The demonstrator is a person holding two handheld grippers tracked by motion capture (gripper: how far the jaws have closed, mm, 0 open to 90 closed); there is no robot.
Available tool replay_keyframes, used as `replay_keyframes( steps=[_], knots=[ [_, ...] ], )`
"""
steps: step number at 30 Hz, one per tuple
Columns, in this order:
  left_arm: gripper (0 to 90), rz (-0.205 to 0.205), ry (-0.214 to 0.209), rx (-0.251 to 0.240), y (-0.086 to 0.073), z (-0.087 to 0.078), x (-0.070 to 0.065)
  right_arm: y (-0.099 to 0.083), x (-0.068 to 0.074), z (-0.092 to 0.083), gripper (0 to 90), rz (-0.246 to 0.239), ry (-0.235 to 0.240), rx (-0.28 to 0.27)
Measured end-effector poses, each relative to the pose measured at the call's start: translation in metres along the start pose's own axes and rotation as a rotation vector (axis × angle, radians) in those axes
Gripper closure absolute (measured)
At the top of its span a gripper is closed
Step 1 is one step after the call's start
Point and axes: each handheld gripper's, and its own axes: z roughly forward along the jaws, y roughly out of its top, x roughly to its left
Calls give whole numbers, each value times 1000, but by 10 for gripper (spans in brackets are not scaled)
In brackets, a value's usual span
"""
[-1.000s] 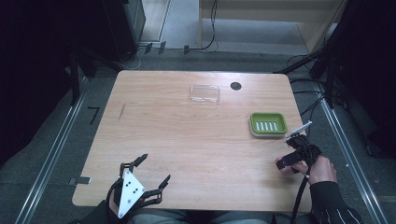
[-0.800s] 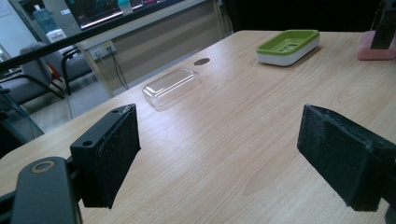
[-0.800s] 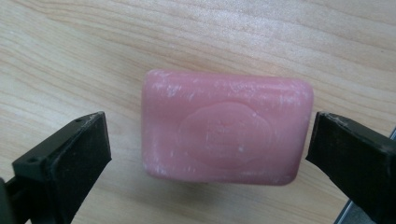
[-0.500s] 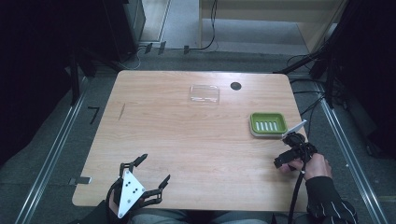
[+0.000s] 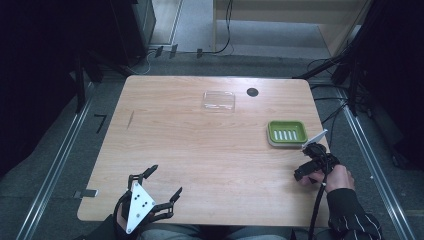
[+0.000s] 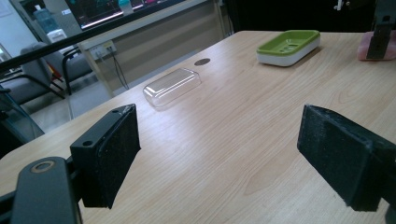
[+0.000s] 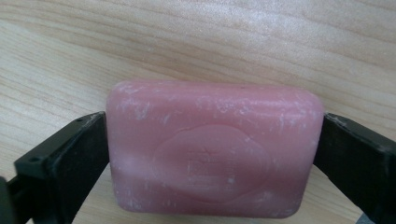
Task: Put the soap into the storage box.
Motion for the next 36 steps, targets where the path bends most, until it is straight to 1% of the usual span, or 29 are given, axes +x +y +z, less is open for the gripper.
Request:
replay_keyframes(
  steps=[3,5,8,20,24,30,32,36],
  knots=[
    [136,-1,1,-1,0,0,0,0,0,0,51,-4,0,-3],
    [136,-1,0,-1,0,0,0,0,0,2,87,-16,2,-2],
    [136,-1,0,-1,0,0,0,1,2,1,119,-18,-10,0],
    [136,-1,0,-2,0,0,0,2,3,1,133,-22,-21,5],
    [136,-2,0,-2,0,0,0,2,2,0,135,-28,-33,7],
    [136,-2,-1,-2,0,0,0,2,2,-4,137,-25,-32,9],
    [136,-1,-1,-2,0,0,0,2,1,-5,138,-28,-33,2],
    [136,0,0,-1,0,0,0,2,2,-6,139,-36,-34,9]
  ],
)
